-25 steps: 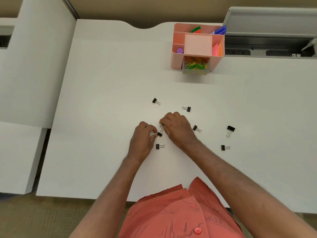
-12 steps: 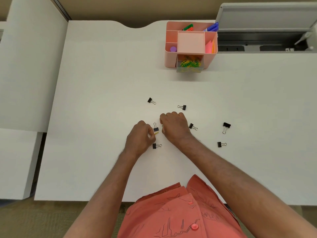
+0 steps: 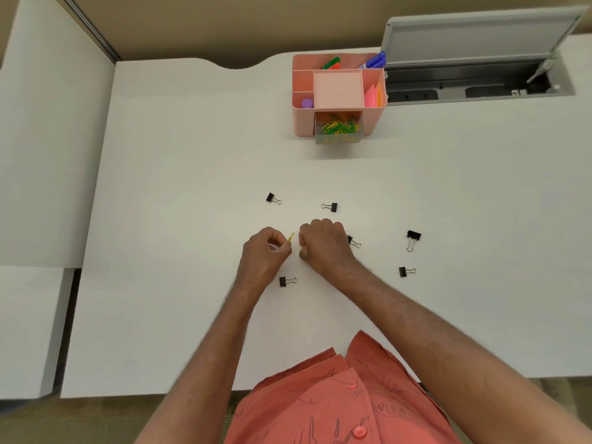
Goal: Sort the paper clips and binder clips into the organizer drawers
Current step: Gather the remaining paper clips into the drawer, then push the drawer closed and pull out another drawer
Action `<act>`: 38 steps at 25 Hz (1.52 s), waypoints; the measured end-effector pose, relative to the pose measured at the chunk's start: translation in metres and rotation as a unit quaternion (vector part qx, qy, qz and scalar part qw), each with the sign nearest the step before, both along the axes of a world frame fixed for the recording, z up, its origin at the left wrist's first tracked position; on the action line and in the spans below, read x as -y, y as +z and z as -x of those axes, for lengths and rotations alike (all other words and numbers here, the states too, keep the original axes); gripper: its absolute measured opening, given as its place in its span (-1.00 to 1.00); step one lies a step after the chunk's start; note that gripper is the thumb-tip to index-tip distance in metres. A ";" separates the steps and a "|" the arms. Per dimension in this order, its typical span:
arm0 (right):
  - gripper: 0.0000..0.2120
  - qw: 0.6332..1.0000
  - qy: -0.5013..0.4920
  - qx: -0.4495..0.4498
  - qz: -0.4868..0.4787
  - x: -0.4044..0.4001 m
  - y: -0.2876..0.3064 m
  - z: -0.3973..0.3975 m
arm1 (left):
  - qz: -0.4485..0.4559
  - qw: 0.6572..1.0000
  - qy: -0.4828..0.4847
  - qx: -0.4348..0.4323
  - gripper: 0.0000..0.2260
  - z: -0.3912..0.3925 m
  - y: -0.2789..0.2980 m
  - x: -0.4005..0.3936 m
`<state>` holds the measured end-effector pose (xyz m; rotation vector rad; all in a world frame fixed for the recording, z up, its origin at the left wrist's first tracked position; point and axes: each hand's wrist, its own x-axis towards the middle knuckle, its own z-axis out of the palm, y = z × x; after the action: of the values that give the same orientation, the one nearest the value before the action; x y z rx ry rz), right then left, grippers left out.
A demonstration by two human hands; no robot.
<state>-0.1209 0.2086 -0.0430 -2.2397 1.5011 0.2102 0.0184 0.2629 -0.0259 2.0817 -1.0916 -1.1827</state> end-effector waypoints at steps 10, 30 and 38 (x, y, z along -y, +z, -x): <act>-0.74 0.542 -0.504 0.579 -0.341 0.027 0.037 0.029 | 0.055 0.978 -0.159 0.125 -0.95 0.044 0.022 0.068; -0.71 0.961 -0.152 0.200 0.116 0.195 0.062 0.037 | 0.110 0.958 0.202 -0.171 -0.70 0.022 0.004 0.253; -0.80 0.892 -0.256 0.345 0.137 0.176 0.051 0.041 | 0.120 0.942 0.195 -0.247 -0.69 0.022 0.002 0.259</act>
<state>-0.1622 0.0330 0.0077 -1.7054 1.6708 -0.9113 -0.0040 0.0039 -0.0239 1.5898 -0.5269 -1.2043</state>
